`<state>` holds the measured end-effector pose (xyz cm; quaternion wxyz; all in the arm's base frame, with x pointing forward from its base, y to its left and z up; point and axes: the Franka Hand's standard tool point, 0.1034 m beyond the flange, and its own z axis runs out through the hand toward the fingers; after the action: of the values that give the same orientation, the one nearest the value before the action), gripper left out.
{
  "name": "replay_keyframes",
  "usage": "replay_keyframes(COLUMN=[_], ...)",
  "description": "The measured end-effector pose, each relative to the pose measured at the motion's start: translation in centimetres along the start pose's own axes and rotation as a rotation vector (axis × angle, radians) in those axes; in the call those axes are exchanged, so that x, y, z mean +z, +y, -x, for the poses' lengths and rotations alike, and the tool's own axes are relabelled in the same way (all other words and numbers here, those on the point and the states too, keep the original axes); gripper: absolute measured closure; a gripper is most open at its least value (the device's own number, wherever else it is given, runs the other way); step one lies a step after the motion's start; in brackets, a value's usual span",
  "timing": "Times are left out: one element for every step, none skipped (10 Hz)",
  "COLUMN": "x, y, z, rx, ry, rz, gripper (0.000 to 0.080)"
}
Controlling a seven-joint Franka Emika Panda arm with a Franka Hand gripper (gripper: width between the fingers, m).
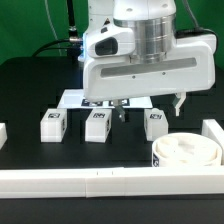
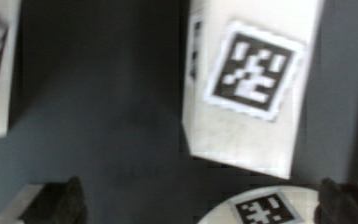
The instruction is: Assemble stool
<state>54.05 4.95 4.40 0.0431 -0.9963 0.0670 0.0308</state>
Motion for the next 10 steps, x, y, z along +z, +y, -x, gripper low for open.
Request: replay_keyframes(x=[0.1,0.2,0.2,0.2,0.2,0.2,0.2,0.6,0.9,1.3], y=[-0.6,-0.8,-0.7,-0.7,-0.6,-0.5,-0.5,-0.5,-0.5,-0.6], z=[0.0,0.0,0.3,0.3,0.6,1.0,1.2,1.3,1.7,1.6], rx=[0.025,0.023,0.013,0.011,0.006,0.002,0.000,0.001,-0.003,-0.005], ry=[0.011,0.023,-0.012,-0.020,-0.052,-0.113,-0.193,-0.252,-0.334,-0.406], rz=[-0.001,-0.004,-0.003,-0.003,0.001,0.006,0.011,0.014,0.016,0.018], gripper=[0.0151,0.0151,0.0151,0.0151,0.0151,0.0151,0.0151,0.0151,0.0151,0.0151])
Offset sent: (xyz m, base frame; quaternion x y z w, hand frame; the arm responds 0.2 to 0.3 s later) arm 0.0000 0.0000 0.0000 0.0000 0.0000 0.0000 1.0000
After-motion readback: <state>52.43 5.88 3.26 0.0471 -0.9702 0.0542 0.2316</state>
